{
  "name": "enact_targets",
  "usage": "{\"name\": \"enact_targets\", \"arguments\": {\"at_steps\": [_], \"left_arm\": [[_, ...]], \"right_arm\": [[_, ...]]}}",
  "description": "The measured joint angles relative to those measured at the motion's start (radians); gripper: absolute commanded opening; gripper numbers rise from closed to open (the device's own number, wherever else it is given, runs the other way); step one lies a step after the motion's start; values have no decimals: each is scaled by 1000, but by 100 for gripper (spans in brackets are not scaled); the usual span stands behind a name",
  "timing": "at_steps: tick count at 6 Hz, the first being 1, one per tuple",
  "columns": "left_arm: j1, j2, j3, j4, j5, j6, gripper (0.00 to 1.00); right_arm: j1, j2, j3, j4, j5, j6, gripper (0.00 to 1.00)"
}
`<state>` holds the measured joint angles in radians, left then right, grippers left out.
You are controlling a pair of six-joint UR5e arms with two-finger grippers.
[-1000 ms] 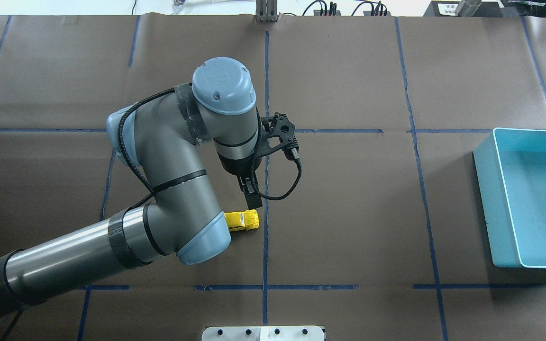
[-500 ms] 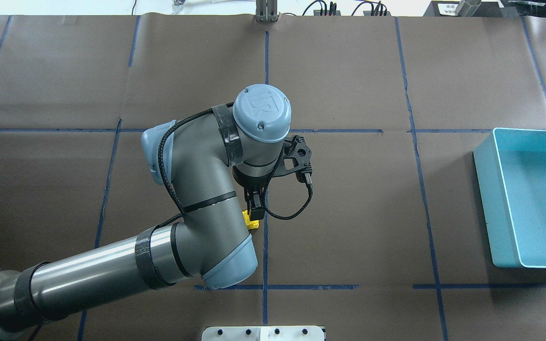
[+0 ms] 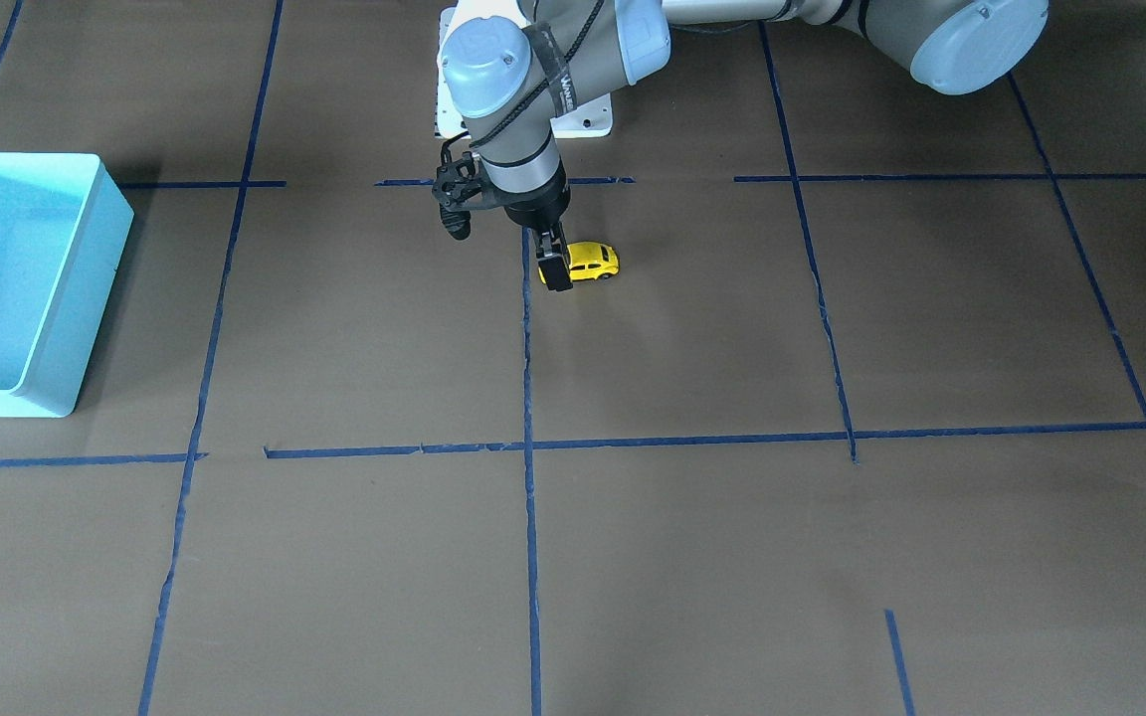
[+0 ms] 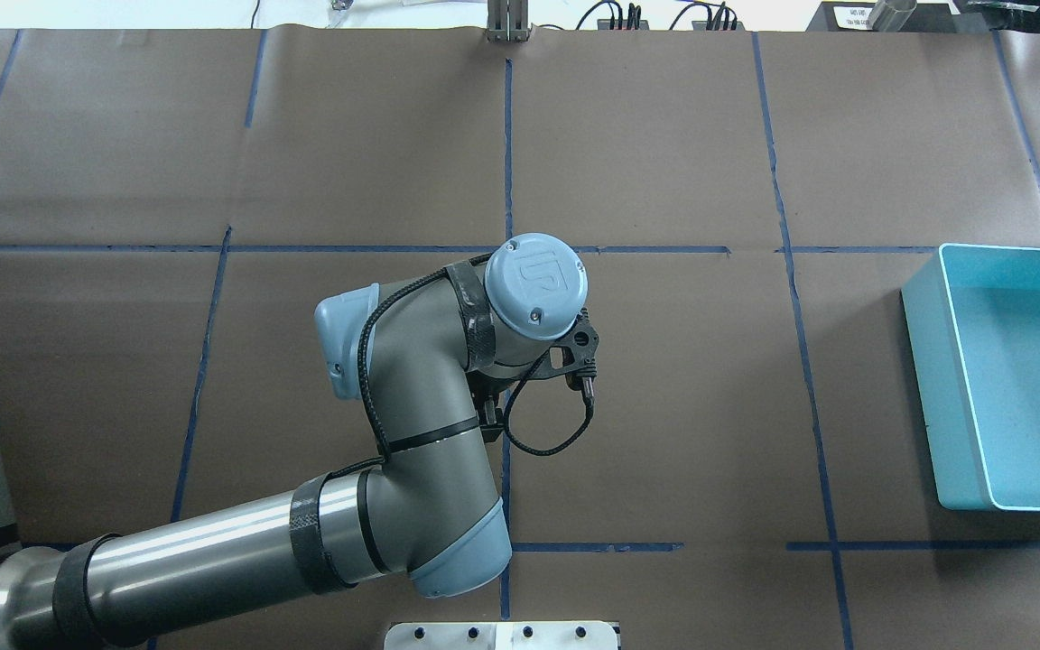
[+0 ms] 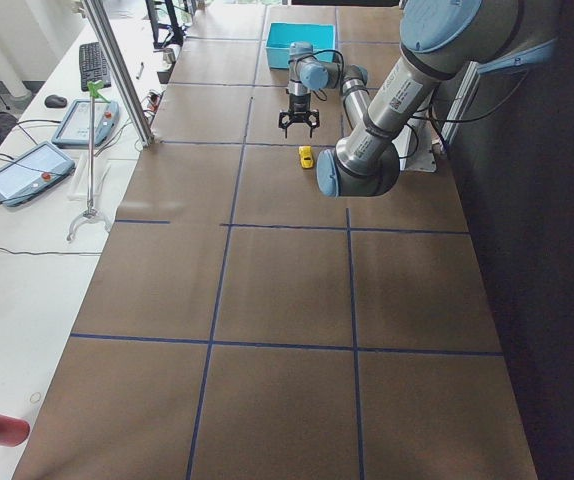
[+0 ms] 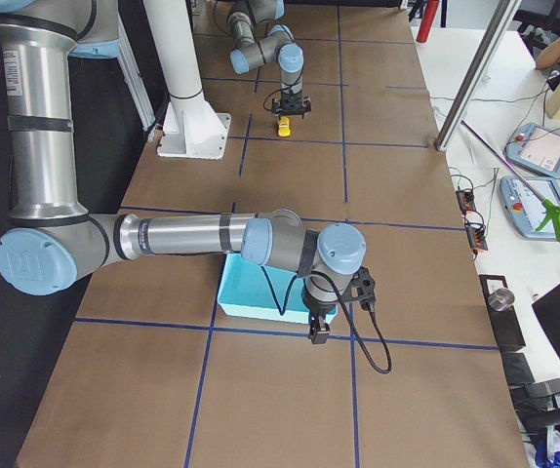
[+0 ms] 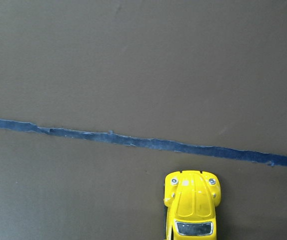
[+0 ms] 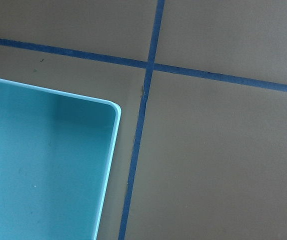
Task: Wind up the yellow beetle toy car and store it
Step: 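Press the car down and push it farther from the robot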
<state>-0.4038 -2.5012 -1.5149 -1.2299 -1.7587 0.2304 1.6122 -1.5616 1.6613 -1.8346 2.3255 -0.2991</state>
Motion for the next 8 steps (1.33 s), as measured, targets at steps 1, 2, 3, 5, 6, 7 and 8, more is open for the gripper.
{"name": "enact_targets", "arguments": {"at_steps": [1, 2, 3, 5, 6, 7, 8], "left_arm": [[11, 2, 21, -5, -3, -2, 100], [18, 3, 36, -12, -17, -3, 100], [21, 4, 50, -28, -36, -4, 100], [24, 5, 78, -63, -60, -5, 100], [24, 5, 87, -72, -66, -4, 100], [24, 6, 94, -80, -67, -3, 82], [23, 7, 102, -90, -66, -3, 29]], "right_arm": [[0, 0, 0, 0, 0, 0, 100], [0, 1, 0, 0, 0, 0, 100], [-1, 2, 2, 0, 1, 0, 100], [-1, 4, 8, 0, 4, 1, 100], [0, 3, 8, 0, 4, 2, 100], [0, 3, 8, 0, 5, 2, 100], [0, 4, 9, 0, 5, 2, 100]]}}
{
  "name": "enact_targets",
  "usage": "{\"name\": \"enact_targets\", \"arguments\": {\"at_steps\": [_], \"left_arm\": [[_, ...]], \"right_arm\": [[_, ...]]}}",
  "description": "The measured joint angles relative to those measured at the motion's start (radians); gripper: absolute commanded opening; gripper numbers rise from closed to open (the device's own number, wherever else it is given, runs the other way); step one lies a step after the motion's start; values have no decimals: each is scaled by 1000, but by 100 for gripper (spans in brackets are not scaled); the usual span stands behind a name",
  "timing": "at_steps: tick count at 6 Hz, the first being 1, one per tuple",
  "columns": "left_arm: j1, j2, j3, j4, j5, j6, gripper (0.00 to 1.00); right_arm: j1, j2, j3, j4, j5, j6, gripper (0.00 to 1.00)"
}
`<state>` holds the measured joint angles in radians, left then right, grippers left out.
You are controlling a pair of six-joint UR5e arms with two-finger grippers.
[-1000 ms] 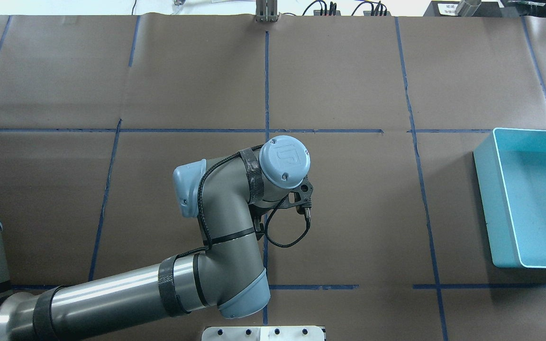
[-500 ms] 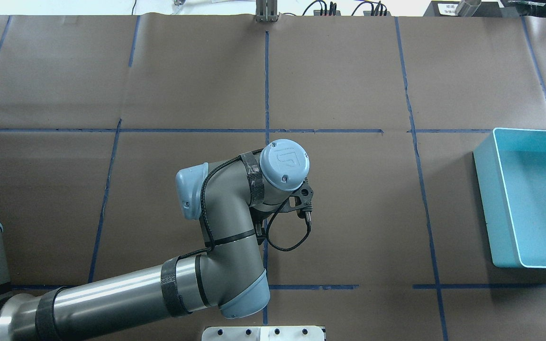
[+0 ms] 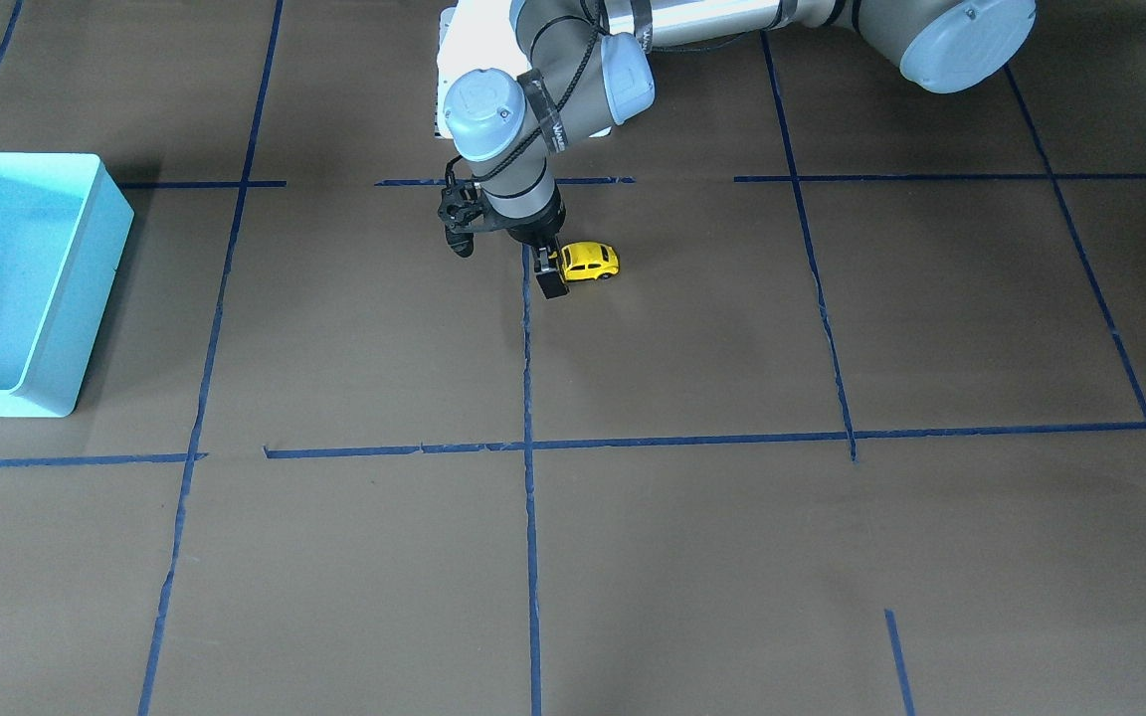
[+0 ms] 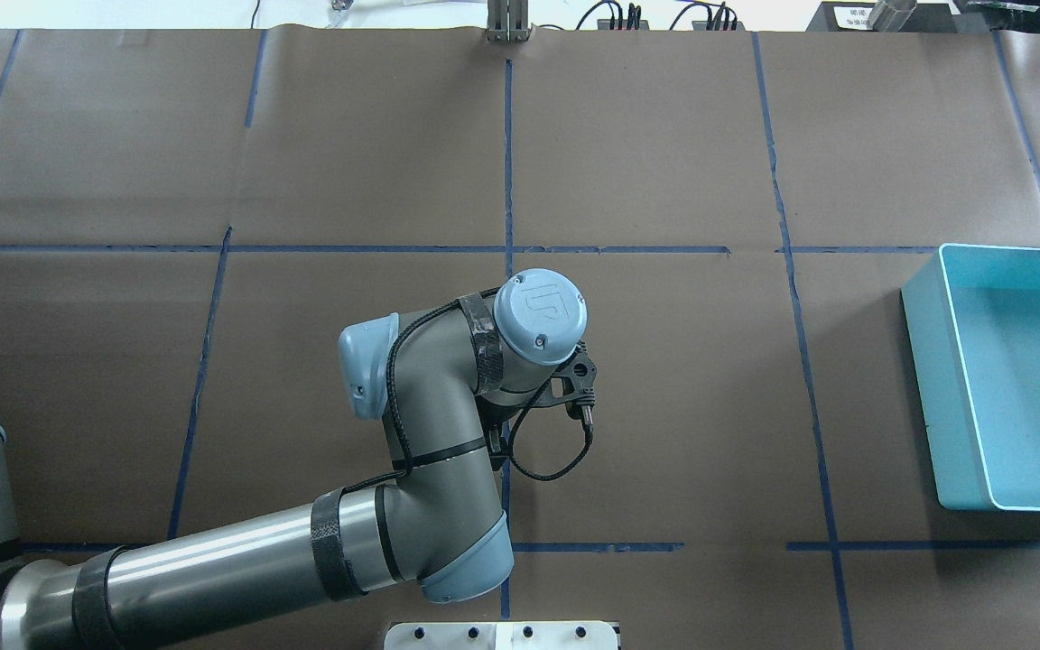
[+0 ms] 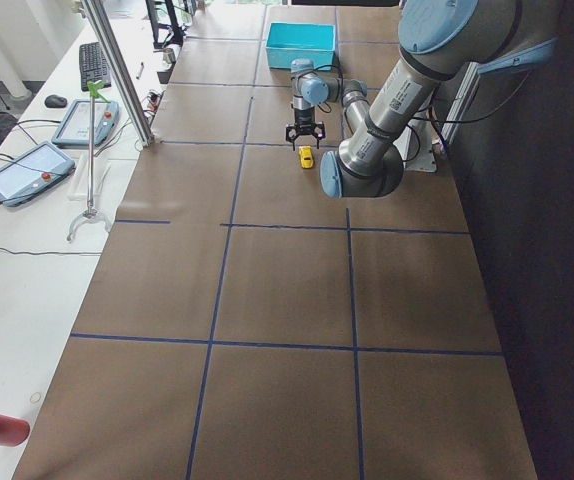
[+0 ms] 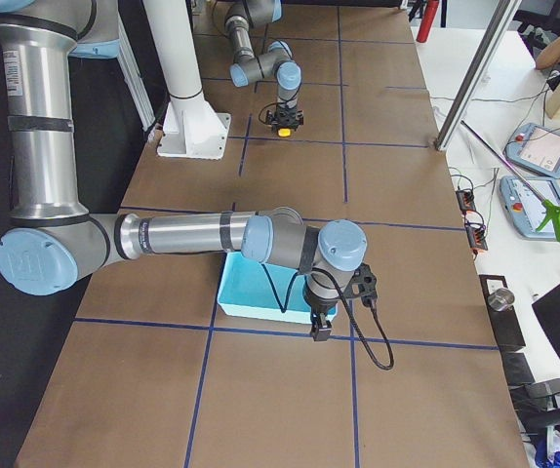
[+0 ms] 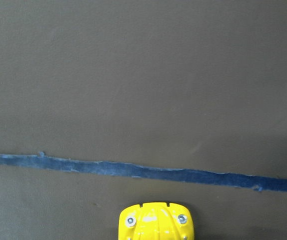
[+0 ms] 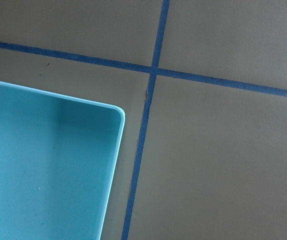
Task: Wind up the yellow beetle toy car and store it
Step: 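Press the car down and push it farther from the robot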
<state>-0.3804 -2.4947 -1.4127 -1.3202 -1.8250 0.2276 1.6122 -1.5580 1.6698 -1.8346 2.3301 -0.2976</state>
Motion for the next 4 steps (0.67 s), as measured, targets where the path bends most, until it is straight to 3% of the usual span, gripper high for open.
{"name": "enact_targets", "arguments": {"at_steps": [1, 2, 4], "left_arm": [[0, 0, 4, -5, 0, 0, 10], [0, 0, 4, -7, -1, 0, 5], [-6, -9, -7, -9, -3, 30, 4]], "right_arm": [[0, 0, 1, 0, 0, 0, 100], [0, 1, 1, 0, 0, 0, 100], [0, 1, 1, 1, 1, 0, 100]]}}
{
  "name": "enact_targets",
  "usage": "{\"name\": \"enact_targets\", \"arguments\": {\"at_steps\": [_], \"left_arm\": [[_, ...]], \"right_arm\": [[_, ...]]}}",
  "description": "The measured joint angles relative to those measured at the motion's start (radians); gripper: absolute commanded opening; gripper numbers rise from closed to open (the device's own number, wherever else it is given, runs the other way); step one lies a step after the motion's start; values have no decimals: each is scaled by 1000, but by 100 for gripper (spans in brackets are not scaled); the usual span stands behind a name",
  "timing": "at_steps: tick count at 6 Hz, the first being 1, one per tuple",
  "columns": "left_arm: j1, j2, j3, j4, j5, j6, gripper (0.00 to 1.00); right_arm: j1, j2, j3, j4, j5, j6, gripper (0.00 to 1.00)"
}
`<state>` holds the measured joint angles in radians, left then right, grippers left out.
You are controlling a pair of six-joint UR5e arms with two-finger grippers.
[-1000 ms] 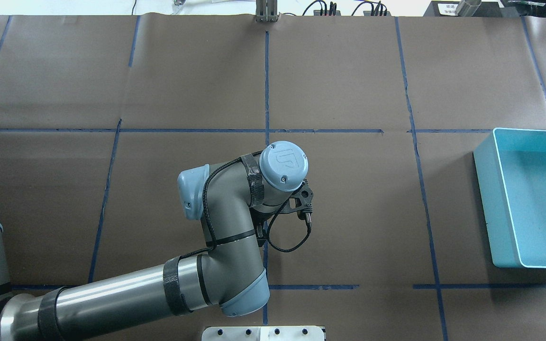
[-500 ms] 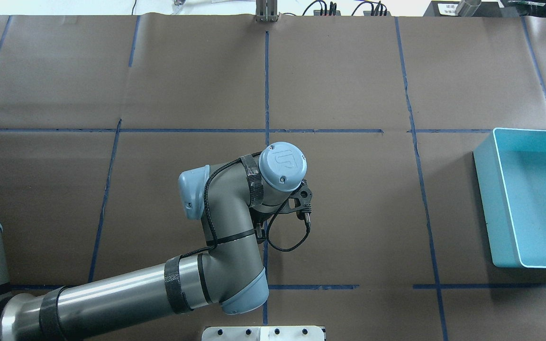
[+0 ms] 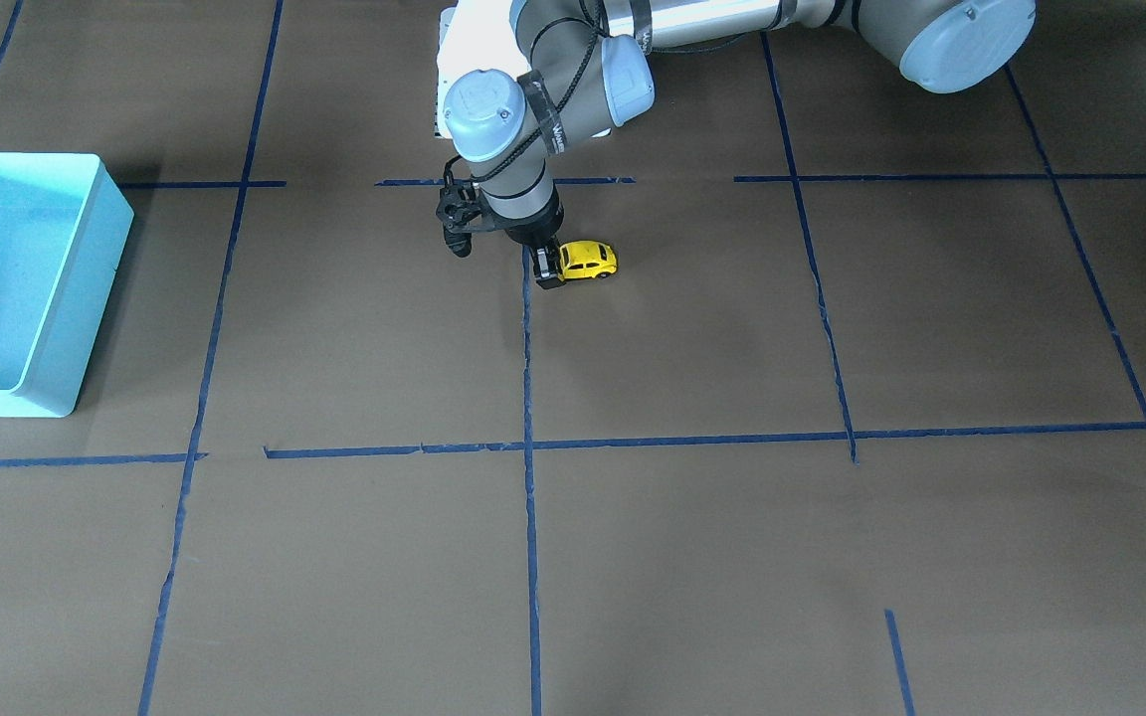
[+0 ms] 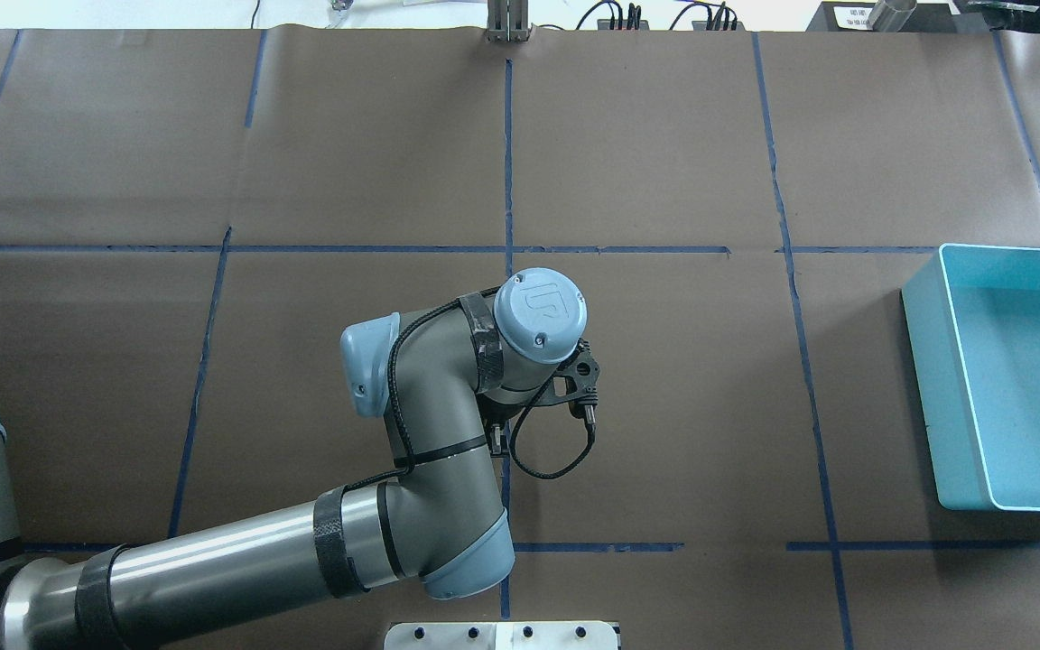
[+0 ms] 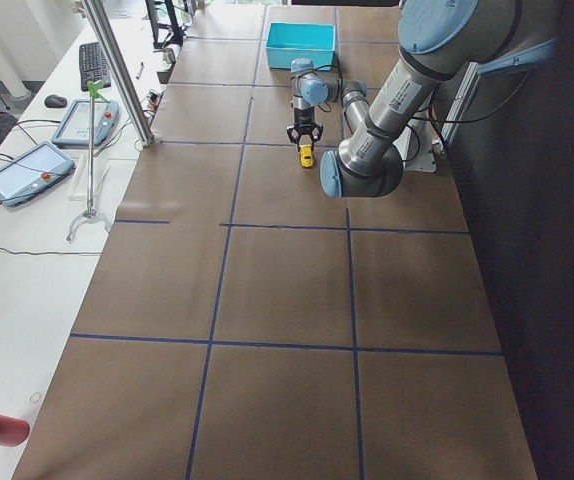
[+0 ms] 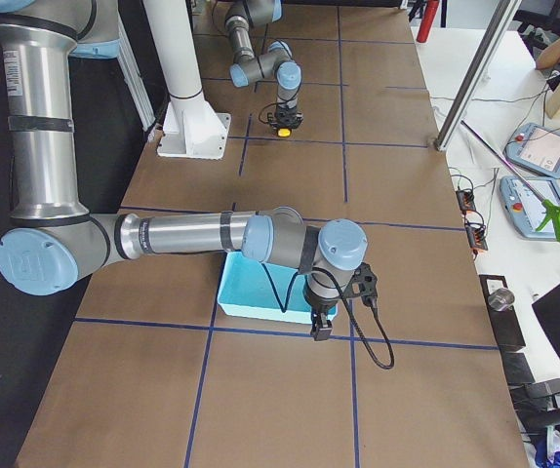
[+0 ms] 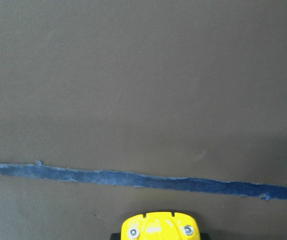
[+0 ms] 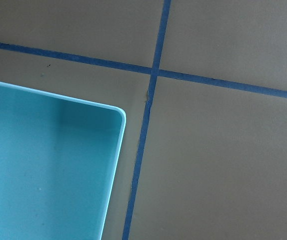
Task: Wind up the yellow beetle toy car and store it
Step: 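Press the car down and push it farther from the robot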
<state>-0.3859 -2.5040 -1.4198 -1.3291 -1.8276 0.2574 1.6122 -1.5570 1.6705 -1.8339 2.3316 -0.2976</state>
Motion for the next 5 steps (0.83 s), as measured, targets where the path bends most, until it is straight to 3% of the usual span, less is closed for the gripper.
{"name": "enact_targets", "arguments": {"at_steps": [2, 5], "left_arm": [[-28, -24, -1, -29, 0, 70, 4], [-71, -94, 132, -145, -4, 78, 4]], "right_arm": [[0, 0, 0, -1, 0, 0, 100], [0, 1, 0, 1, -3, 0, 100]]}}
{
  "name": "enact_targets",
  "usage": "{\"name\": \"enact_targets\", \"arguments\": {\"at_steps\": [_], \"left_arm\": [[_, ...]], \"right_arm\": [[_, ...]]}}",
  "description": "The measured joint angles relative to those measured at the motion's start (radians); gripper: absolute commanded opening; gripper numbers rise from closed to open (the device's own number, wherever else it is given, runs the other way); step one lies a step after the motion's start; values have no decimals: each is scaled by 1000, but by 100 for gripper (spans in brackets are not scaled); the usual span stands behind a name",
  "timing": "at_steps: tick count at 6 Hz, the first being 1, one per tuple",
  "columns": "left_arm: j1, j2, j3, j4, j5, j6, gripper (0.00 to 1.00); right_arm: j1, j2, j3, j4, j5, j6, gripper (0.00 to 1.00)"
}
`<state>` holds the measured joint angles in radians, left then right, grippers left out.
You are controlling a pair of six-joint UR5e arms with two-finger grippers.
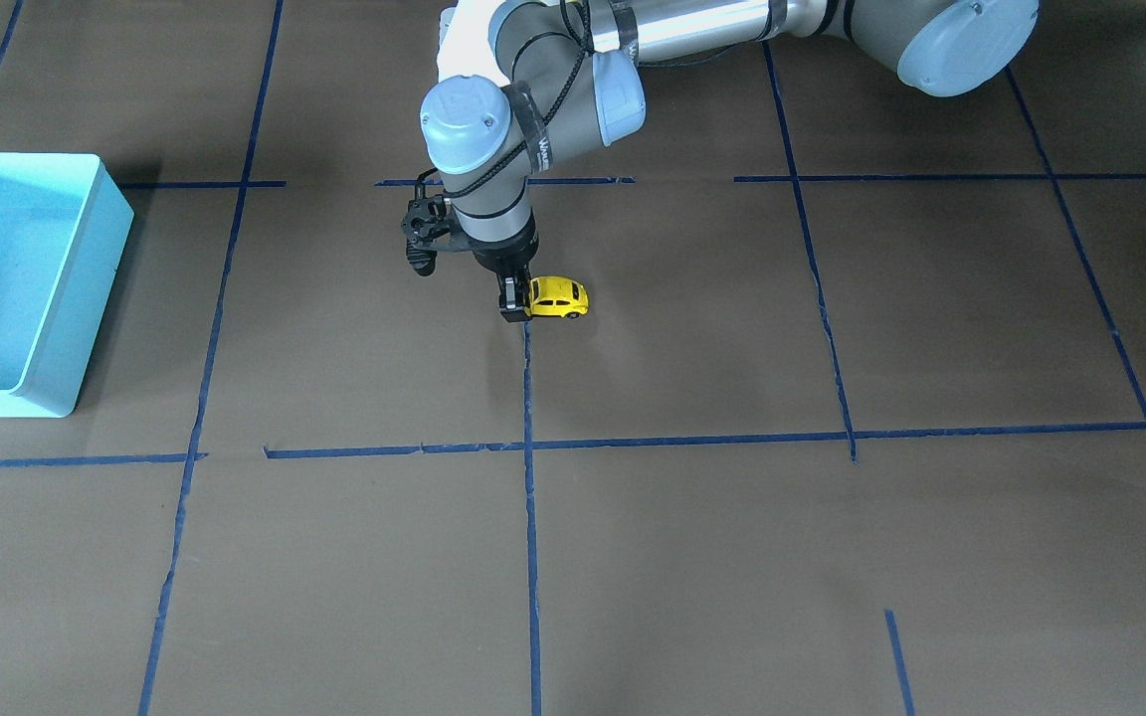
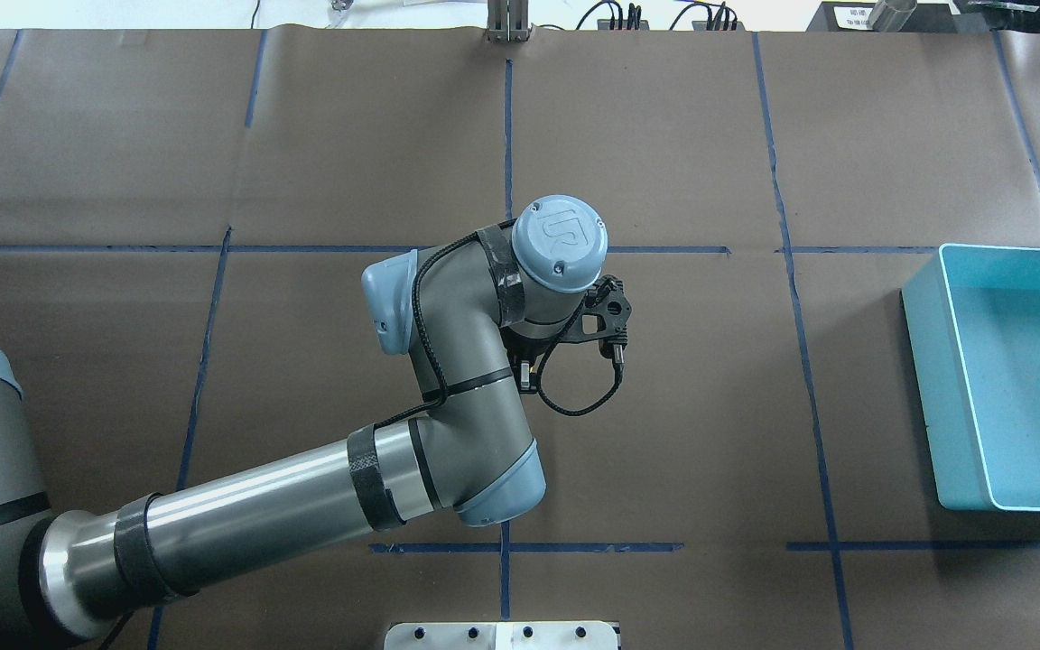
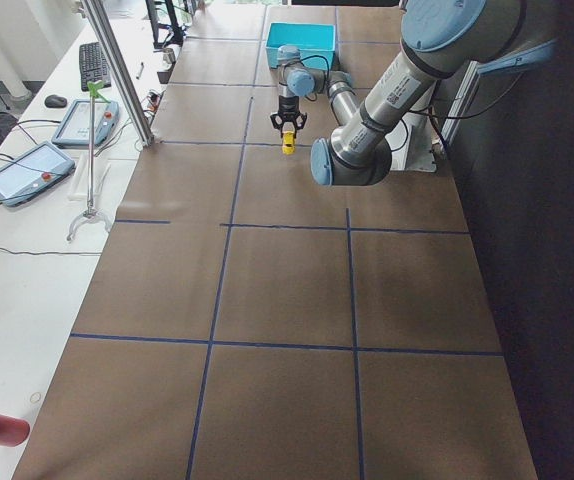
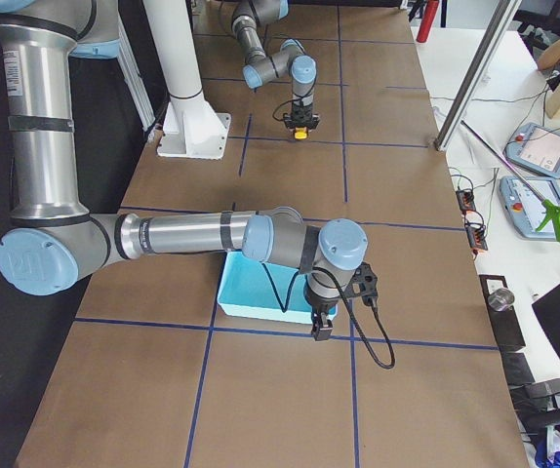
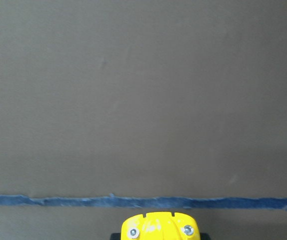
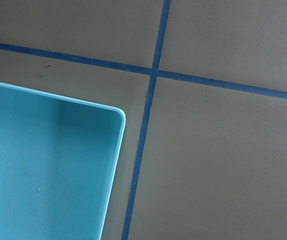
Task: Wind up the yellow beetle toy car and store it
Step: 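Press the car down and push it farther from the robot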
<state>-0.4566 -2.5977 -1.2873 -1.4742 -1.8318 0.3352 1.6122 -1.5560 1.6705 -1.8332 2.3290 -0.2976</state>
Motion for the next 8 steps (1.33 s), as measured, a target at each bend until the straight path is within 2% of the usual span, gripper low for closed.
{"name": "enact_targets", "arguments": {"at_steps": [5, 8], "left_arm": [[-9, -13, 58, -167, -112, -3, 4], [-21, -9, 68, -188, -105, 5, 4]], "right_arm": [[-1, -4, -1, 1, -6, -1, 100], [-2, -4, 0, 2, -18, -2, 100]]}}
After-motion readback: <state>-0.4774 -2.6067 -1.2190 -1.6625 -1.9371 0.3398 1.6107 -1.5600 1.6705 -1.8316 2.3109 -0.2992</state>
